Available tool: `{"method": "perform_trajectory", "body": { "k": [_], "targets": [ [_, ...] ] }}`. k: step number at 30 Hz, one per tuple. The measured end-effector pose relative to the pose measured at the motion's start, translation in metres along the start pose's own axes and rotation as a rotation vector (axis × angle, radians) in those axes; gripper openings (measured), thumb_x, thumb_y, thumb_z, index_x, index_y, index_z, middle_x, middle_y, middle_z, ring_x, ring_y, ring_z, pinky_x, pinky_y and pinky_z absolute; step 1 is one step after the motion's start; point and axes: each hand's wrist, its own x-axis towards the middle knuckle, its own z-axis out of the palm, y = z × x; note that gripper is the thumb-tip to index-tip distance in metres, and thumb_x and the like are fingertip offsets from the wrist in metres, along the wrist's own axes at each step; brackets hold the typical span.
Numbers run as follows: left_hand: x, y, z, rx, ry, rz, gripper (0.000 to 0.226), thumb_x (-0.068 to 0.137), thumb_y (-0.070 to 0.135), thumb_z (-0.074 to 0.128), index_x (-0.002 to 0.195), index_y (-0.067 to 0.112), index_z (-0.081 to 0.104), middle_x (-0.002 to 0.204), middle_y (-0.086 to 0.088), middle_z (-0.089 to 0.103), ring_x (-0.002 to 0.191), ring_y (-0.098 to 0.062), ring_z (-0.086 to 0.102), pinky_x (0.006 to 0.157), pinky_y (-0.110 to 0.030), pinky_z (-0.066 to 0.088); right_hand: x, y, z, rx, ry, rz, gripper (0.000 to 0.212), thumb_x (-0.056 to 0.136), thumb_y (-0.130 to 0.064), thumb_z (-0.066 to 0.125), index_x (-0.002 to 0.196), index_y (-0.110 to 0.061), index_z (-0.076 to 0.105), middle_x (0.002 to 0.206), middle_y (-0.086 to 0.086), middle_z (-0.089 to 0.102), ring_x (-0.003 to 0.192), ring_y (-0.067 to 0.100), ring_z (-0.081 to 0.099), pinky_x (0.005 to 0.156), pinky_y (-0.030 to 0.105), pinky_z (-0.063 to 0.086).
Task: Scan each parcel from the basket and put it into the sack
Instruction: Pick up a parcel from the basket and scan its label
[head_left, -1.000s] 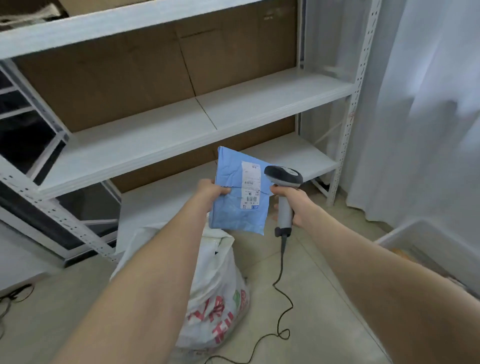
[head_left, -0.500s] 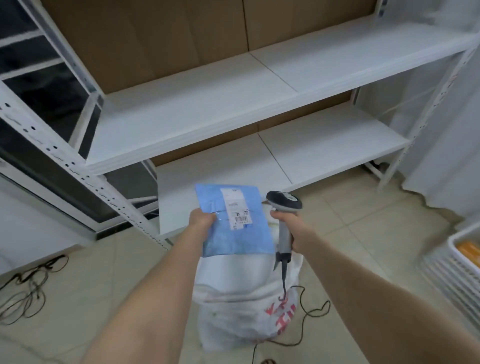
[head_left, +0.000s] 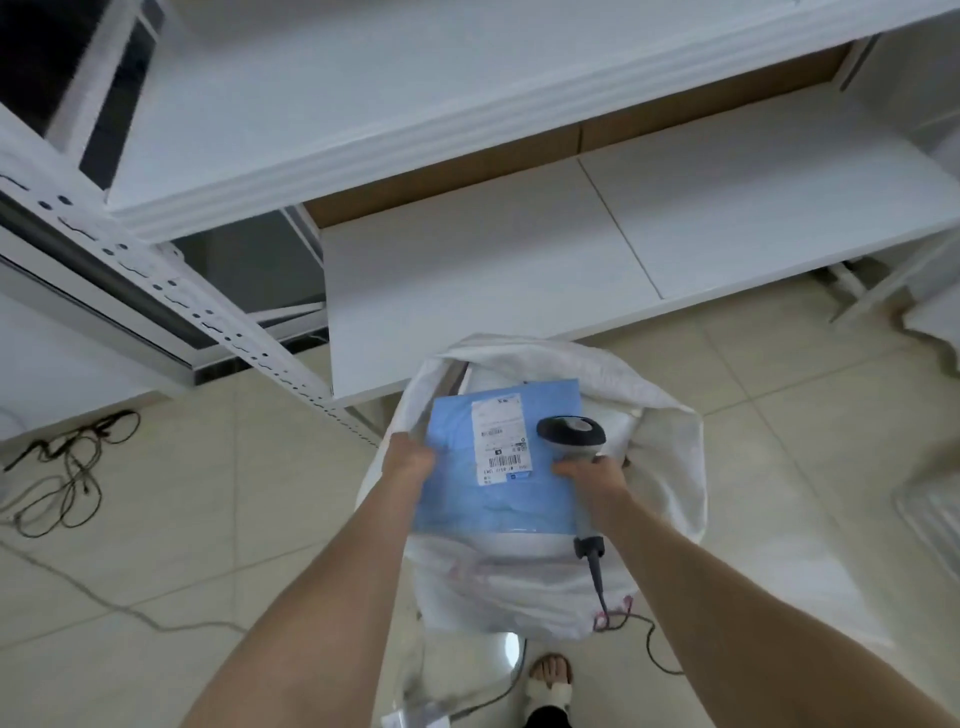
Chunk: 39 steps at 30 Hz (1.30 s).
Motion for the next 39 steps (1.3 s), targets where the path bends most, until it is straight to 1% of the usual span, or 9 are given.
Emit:
{"method": "perform_trajectory", "body": {
  "k": [3, 5, 8, 12, 15, 20, 25, 30, 39],
  "targets": [
    [0.004, -0.011, 0.006, 0.072, -0.055, -0.038, 0.056, 0.094, 0.013, 0.054, 0.144, 0.003, 0.032, 0.14, -0.015, 0.044, 0.123, -0.032, 0.048, 0.097, -0.037, 0.043, 0.018, 0.015, 0.016, -0.062, -0.014, 0.002, 0.021, 0.081, 0.001, 0.072, 0.072, -0.007, 0.055, 0.083, 0.014, 0.059, 0.081, 0.028, 0.057, 0.078, 0.037, 0.05],
    [0.006, -0.015, 0.01, 0.103, -0.114, -0.074, 0.051, 0.094, 0.013, 0.055, 0.141, 0.004, 0.038, 0.139, -0.015, 0.044, 0.123, -0.032, 0.047, 0.102, -0.04, 0.043, 0.021, 0.018, 0.028, -0.107, -0.071, 0.002, 0.02, 0.082, 0.001, 0.071, 0.072, -0.008, 0.057, 0.085, 0.013, 0.061, 0.082, 0.027, 0.059, 0.079, 0.035, 0.05],
    [0.004, -0.014, 0.012, 0.067, -0.144, -0.097, 0.014, 0.093, 0.008, 0.055, 0.107, 0.007, 0.057, 0.115, -0.015, 0.05, 0.104, -0.025, 0.049, 0.088, -0.034, 0.043, 0.022, 0.023, 0.043, -0.159, -0.182, 0.037, 0.018, 0.083, 0.001, 0.07, 0.073, -0.009, 0.059, 0.08, 0.007, 0.059, 0.078, 0.02, 0.057, 0.074, 0.03, 0.046],
    [-0.007, 0.003, 0.017, 0.078, -0.171, -0.044, 0.033, 0.093, 0.008, 0.056, 0.126, 0.003, 0.055, 0.121, -0.017, 0.056, 0.098, -0.025, 0.051, 0.078, -0.033, 0.041, 0.013, 0.016, 0.032, -0.107, -0.144, 0.014, 0.013, 0.083, -0.001, 0.071, 0.084, -0.006, 0.059, 0.087, 0.007, 0.057, 0.089, 0.024, 0.054, 0.08, 0.031, 0.04],
    [-0.026, 0.03, 0.03, 0.083, -0.184, 0.008, 0.031, 0.092, 0.006, 0.055, 0.123, 0.005, 0.058, 0.115, -0.016, 0.059, 0.092, -0.025, 0.05, 0.073, -0.034, 0.045, -0.003, -0.002, -0.003, 0.016, -0.115, -0.015, 0.013, 0.086, 0.001, 0.067, 0.082, -0.008, 0.058, 0.077, 0.004, 0.056, 0.069, 0.016, 0.053, 0.066, 0.027, 0.04],
    [-0.092, 0.095, 0.082, 0.125, -0.255, 0.213, 0.015, 0.09, 0.002, 0.053, 0.095, 0.01, 0.065, 0.097, -0.012, 0.054, 0.072, -0.025, 0.051, 0.071, -0.032, 0.045, -0.042, -0.035, -0.086, 0.284, -0.106, -0.105, 0.019, 0.083, 0.008, 0.06, 0.08, -0.01, 0.056, 0.064, 0.006, 0.058, 0.049, 0.013, 0.051, 0.051, 0.025, 0.039],
    [-0.198, 0.159, 0.163, 0.143, -0.344, 0.409, 0.022, 0.089, 0.003, 0.052, 0.099, 0.018, 0.065, 0.096, -0.007, 0.055, 0.086, -0.024, 0.049, 0.07, -0.03, 0.044, -0.089, -0.051, -0.202, 0.485, 0.02, -0.2, 0.014, 0.084, 0.003, 0.064, 0.088, -0.009, 0.058, 0.072, 0.006, 0.061, 0.051, 0.01, 0.058, 0.051, 0.021, 0.046],
    [-0.316, 0.198, 0.256, 0.255, -0.431, 0.598, 0.028, 0.091, 0.007, 0.053, 0.115, 0.013, 0.066, 0.104, -0.006, 0.056, 0.093, -0.024, 0.052, 0.081, -0.034, 0.049, -0.136, -0.042, -0.339, 0.625, 0.168, -0.27, 0.021, 0.087, -0.008, 0.069, 0.106, -0.01, 0.06, 0.089, 0.004, 0.065, 0.073, 0.014, 0.063, 0.066, 0.026, 0.049],
    [-0.491, 0.222, 0.415, 0.366, -0.568, 0.774, 0.032, 0.092, 0.006, 0.053, 0.121, 0.012, 0.062, 0.122, -0.009, 0.057, 0.099, -0.023, 0.05, 0.082, -0.033, 0.045, -0.19, 0.001, -0.535, 1.063, 0.33, -0.237, 0.009, 0.09, -0.016, 0.068, 0.089, -0.013, 0.059, 0.076, 0.005, 0.062, 0.072, 0.016, 0.06, 0.094, 0.036, 0.05]
  ]
}}
